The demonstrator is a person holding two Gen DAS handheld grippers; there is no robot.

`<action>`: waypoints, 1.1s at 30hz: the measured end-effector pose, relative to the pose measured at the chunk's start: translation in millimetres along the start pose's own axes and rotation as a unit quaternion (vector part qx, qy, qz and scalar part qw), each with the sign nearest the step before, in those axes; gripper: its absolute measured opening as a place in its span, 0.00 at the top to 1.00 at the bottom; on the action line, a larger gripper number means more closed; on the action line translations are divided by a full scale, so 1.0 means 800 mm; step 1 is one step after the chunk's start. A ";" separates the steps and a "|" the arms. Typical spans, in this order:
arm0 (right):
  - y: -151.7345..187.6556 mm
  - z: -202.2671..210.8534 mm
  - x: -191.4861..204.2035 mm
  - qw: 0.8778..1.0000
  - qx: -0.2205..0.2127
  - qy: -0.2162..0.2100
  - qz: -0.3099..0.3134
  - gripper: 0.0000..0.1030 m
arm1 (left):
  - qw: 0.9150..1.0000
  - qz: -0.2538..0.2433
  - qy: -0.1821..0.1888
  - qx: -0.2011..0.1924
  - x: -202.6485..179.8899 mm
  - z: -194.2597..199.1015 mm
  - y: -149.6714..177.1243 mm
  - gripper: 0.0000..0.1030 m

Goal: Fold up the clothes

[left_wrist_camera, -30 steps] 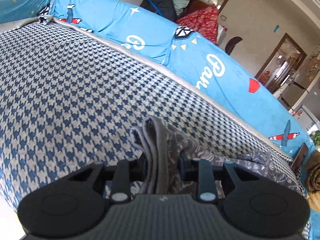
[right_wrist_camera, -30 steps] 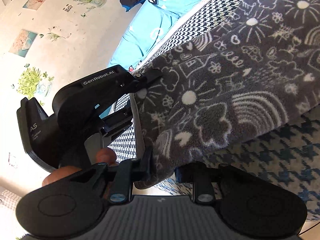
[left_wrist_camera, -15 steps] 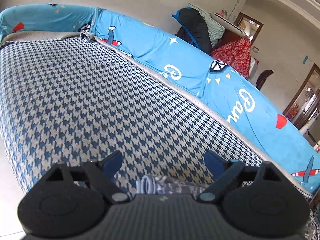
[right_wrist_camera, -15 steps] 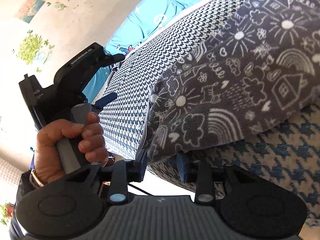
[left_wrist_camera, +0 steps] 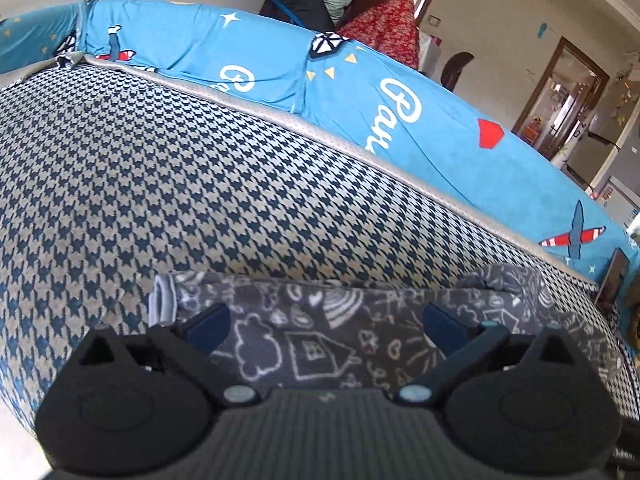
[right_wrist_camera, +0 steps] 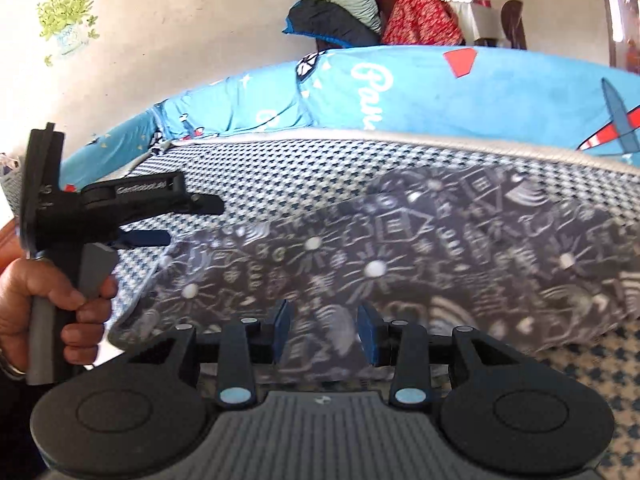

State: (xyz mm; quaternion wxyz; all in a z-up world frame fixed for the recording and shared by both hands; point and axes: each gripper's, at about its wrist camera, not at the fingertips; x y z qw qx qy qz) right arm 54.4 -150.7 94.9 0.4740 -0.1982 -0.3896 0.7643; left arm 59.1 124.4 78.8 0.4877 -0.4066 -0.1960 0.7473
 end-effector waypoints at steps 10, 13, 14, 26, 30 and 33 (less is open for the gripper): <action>-0.014 0.011 -0.082 0.985 -0.058 0.160 0.027 0.65 | 0.999 -0.014 0.015 0.041 -0.019 -0.022 0.015 0.00; -0.016 0.009 -0.094 0.974 -0.073 0.210 0.042 0.65 | 0.999 -0.017 0.015 0.047 -0.020 -0.026 0.017 0.00; -0.017 0.007 -0.099 0.971 -0.075 0.222 0.046 0.65 | 0.999 -0.018 0.015 0.049 -0.021 -0.027 0.018 0.00; -0.030 -0.041 -0.148 0.961 -0.032 0.271 0.048 0.72 | 0.997 -0.033 0.014 0.068 -0.028 -0.039 0.026 0.00; -0.033 -0.059 -0.164 0.957 -0.021 0.285 0.038 0.73 | 0.996 -0.042 0.011 0.074 -0.030 -0.042 0.029 0.00; -0.034 -0.073 -0.174 0.956 -0.009 0.290 0.034 0.73 | 0.995 -0.057 0.009 0.079 -0.032 -0.043 0.033 0.00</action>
Point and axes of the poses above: each gripper's, at about its wrist camera, not at the fingertips, and z roughly against the way its jaws point, x to its left, y to its underside, and after that the axes turned 8 degrees about y, right-handed
